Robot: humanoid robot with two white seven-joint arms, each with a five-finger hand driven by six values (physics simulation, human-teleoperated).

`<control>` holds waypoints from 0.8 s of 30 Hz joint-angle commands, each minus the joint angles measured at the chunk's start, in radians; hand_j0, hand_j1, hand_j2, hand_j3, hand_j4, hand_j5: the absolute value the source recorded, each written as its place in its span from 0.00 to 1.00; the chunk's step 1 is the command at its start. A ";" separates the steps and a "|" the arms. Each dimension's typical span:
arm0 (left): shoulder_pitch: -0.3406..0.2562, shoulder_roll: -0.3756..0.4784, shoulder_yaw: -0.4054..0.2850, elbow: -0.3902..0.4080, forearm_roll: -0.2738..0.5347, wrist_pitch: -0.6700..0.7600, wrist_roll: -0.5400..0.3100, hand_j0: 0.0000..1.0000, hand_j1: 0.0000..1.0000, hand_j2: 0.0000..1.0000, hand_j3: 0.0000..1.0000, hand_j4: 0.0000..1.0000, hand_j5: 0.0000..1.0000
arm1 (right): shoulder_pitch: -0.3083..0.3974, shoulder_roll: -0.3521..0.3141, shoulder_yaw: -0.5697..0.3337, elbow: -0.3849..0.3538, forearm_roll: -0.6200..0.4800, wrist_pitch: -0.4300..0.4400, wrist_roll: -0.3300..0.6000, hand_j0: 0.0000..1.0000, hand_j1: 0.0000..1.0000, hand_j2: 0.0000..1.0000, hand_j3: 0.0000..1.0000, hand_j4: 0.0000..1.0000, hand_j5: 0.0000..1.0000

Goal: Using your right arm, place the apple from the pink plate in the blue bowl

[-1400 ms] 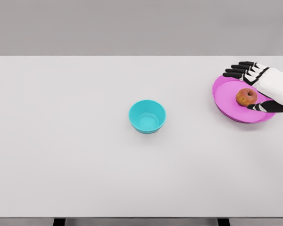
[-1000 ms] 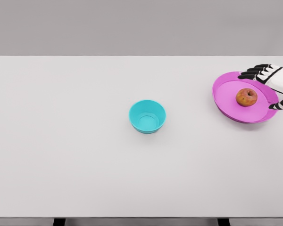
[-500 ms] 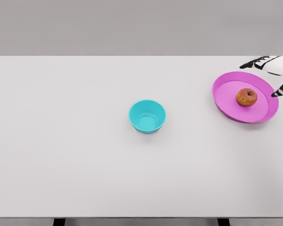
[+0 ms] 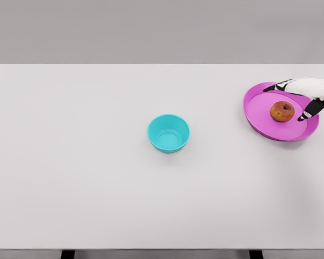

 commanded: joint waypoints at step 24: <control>0.000 0.000 0.000 0.000 0.000 0.000 0.000 1.00 1.00 1.00 1.00 1.00 1.00 | -0.028 0.058 0.046 0.106 0.031 0.003 0.000 1.00 1.00 1.00 1.00 1.00 1.00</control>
